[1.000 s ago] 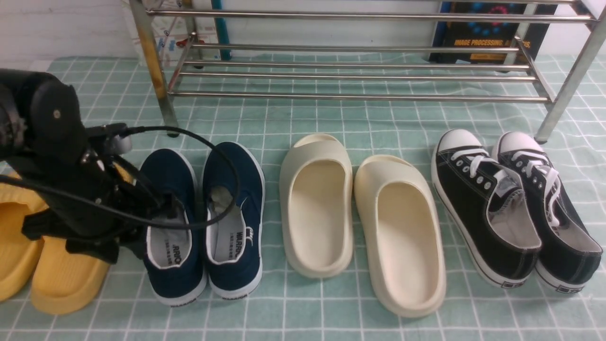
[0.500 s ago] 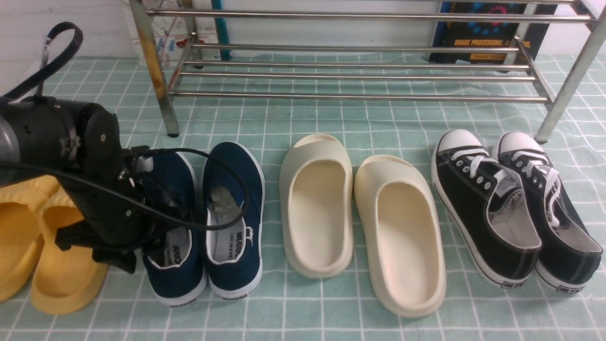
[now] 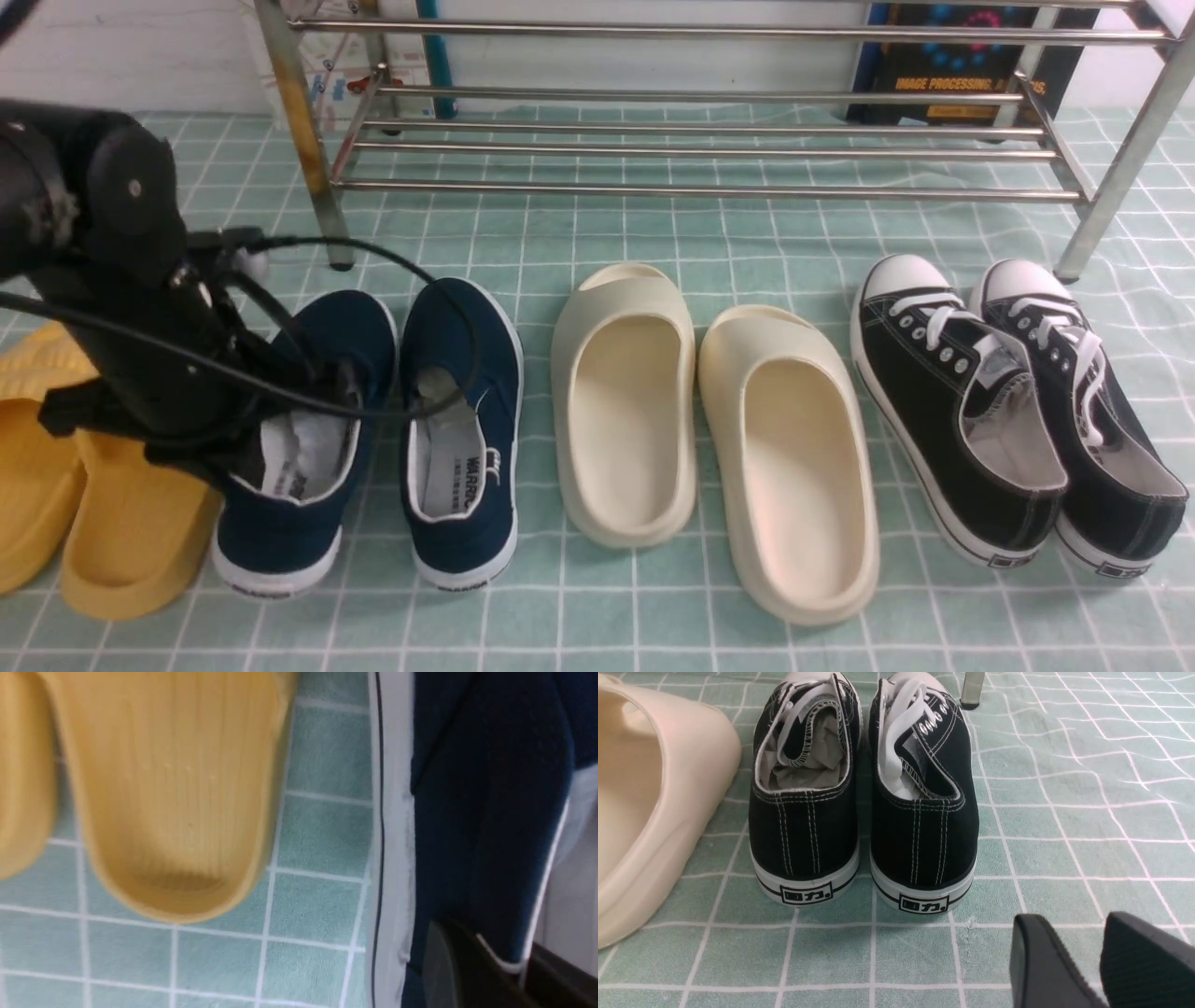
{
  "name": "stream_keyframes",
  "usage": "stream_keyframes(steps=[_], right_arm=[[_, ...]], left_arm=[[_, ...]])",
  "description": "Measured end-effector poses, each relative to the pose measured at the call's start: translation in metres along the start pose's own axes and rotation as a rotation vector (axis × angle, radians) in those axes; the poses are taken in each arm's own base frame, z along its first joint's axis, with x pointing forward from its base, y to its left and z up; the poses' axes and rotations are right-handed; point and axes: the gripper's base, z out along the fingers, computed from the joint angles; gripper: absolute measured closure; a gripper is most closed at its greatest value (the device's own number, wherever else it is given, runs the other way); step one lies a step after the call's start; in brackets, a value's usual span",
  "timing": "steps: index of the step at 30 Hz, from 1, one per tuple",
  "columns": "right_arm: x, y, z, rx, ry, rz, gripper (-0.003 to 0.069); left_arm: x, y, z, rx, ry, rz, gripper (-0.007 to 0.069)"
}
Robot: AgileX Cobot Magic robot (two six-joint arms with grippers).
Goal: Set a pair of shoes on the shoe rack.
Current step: Use the left arm to put a shoe into the shoe rack
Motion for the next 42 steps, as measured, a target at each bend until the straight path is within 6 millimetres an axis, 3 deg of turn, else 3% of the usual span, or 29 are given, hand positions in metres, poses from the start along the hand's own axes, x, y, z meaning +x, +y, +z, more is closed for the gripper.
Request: stream_keyframes(steps=[4,8,11,15,28,34,42], right_arm=[[0.000,0.000,0.000,0.000,0.000,0.000,0.0419],[0.000,0.000,0.000,0.000,0.000,0.000,0.0419],[0.000,0.000,0.000,0.000,0.000,0.000,0.0419],[0.000,0.000,0.000,0.000,0.000,0.000,0.0419],[0.000,0.000,0.000,0.000,0.000,0.000,0.0419],[0.000,0.000,0.000,0.000,0.000,0.000,0.0419],[0.000,0.000,0.000,0.000,0.000,0.000,0.0419]], left_arm=[[-0.014,-0.006,-0.032,0.055,-0.098,0.001,0.0607],[-0.027,-0.013,-0.036,0.085,-0.116,-0.006,0.0607],[-0.037,-0.016,-0.031,0.089,-0.113,-0.008,0.0607],[-0.070,-0.027,-0.011,0.088,-0.102,-0.010,0.0607],[-0.164,-0.057,0.021,0.128,-0.216,-0.009,0.0607],[-0.191,-0.066,0.036,0.142,-0.260,-0.007,0.0607],[-0.201,-0.069,0.044,0.153,-0.298,-0.008,0.0607]])
